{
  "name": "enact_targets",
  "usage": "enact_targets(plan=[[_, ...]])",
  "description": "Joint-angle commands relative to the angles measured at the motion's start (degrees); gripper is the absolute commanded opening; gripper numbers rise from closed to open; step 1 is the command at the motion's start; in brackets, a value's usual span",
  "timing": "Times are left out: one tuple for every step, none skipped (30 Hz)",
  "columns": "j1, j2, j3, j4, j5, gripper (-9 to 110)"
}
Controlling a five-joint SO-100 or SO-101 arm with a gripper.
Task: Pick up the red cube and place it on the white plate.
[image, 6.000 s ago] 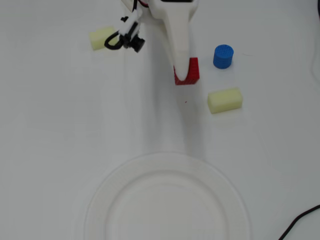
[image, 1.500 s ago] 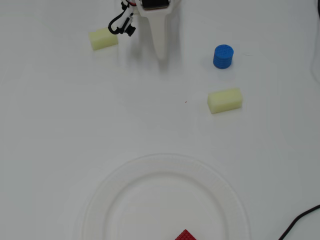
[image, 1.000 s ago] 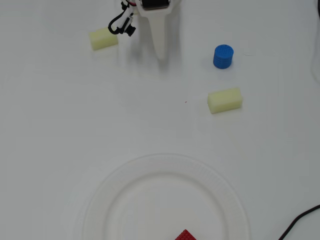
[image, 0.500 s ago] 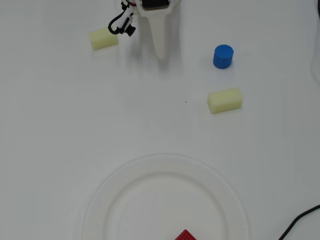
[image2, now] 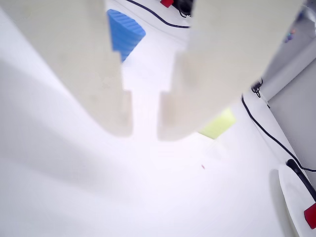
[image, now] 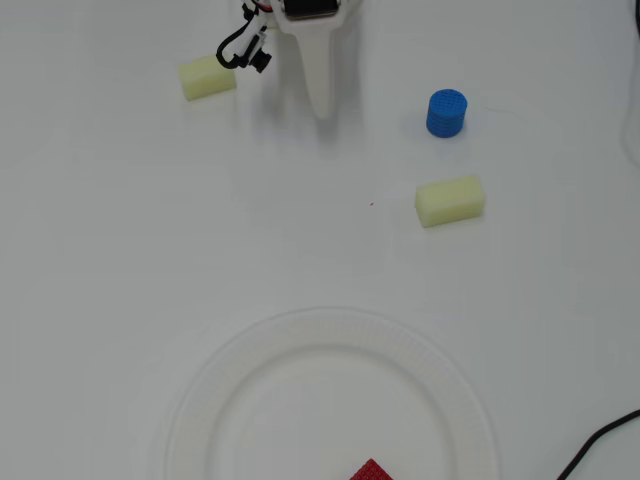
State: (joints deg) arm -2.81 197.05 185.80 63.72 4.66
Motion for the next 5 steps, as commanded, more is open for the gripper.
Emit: enact_targets(plan=[[0.0, 0.4, 0.8, 0.1, 0.2, 4], [0.0, 0.4, 0.8, 0.1, 0.2, 4], [0.0, 0.4, 0.8, 0.1, 0.2, 4], [0.0, 0.4, 0.8, 0.1, 0.2, 4], [0.0, 0.4, 0.8, 0.1, 0.2, 4]])
